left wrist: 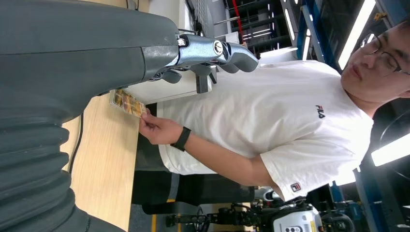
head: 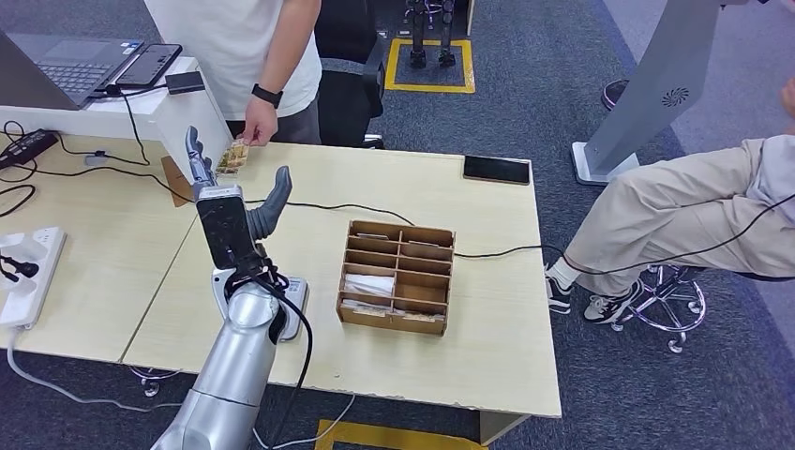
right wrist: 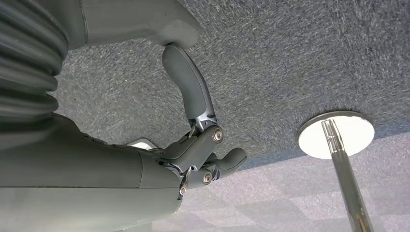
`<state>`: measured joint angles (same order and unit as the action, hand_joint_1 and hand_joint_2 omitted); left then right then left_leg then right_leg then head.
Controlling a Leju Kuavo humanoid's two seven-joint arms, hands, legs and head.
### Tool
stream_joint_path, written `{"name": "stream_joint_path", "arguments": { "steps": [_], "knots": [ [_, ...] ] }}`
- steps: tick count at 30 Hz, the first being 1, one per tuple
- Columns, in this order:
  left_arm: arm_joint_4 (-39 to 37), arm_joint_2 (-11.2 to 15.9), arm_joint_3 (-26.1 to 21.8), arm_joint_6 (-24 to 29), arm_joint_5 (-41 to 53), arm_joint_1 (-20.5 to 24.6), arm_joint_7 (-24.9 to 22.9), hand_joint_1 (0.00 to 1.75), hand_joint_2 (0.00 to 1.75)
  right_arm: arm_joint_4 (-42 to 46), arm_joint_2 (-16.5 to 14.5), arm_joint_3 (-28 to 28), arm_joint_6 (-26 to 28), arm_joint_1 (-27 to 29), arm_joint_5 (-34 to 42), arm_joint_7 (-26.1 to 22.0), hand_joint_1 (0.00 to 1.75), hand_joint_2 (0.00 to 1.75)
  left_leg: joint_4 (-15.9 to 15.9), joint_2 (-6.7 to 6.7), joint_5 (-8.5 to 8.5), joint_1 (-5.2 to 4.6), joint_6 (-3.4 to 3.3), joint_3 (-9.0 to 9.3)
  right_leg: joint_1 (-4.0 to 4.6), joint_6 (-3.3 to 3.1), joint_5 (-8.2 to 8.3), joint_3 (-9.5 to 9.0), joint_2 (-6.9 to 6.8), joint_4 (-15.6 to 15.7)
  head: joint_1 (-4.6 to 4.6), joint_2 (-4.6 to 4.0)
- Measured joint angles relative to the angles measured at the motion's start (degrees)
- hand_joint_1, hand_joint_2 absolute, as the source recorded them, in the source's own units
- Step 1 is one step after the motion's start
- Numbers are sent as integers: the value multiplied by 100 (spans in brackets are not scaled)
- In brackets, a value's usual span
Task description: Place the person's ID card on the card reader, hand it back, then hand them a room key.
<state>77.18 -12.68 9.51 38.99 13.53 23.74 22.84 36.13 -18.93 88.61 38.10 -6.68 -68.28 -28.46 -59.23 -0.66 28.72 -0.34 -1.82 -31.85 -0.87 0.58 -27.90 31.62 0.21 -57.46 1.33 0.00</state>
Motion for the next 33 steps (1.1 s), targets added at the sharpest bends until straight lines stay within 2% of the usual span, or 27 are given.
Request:
{"name": "stream_joint_path", "arguments": {
  "steps": [4, 6, 10, 15, 19, 22, 28, 33],
  "knots": [
    [84, -1, 44, 1, -2, -51, 7, 0, 175, 0, 0, 0, 0, 0, -2, 0, 0, 175, 0, 0, 0, 0, 0, 1, 0, 0, 0, 0, 0, 0, 0, 0],
    [314, 9, 176, -25, -86, -238, 137, 0, 175, 4, 0, 0, 0, 1, 82, 8, 0, 175, 0, 0, -1, 0, 0, 1, 0, 0, 0, -1, 0, 0, 1, 0],
    [1542, 182, 1083, -529, -536, -1391, 598, 0, 175, 45, 0, 0, 0, 7, 463, 18, 0, 175, 0, 1, 12, 0, -4, -4, 0, 1, -9, 5, 2, 1, -1, 0],
    [2064, 672, 1675, -1441, -666, -1848, 907, 0, 175, 87, 0, 2, 0, 14, 474, -115, 0, 175, 0, 2, 14, 0, -2, -2, 0, 1, -10, 7, 2, 1, -1, 0],
    [2158, 1248, 2066, -2387, -88, -1983, 1238, 0, 175, 111, 0, 2, 0, 16, 390, -225, 0, 175, 1, 5, 13, 1, 0, 0, 1, 1, -10, 7, 5, 1, 0, 0],
    [2158, 1526, 2276, -2741, 331, -2065, 1394, 0, 175, 159, 0, 2, 0, 21, 252, -296, 0, 175, 1, 7, 11, 2, 2, 0, 1, 0, -9, 7, 7, 0, 0, 0],
    [2120, 1805, 2541, -3019, 996, -2045, 1214, 0, 175, 190, 0, 2, 1, 22, 225, -269, 0, 175, 1, 7, 11, 1, 2, -1, 0, 1, -9, 8, 7, 0, -1, 0],
    [1834, 1953, 2795, -2808, 2573, -1783, 422, 0, 175, 202, 0, 2, 0, 21, 152, -253, 0, 175, 1, 6, 11, 0, 2, 0, -1, 1, -8, 7, 6, 1, -1, -1]
  ]
}}
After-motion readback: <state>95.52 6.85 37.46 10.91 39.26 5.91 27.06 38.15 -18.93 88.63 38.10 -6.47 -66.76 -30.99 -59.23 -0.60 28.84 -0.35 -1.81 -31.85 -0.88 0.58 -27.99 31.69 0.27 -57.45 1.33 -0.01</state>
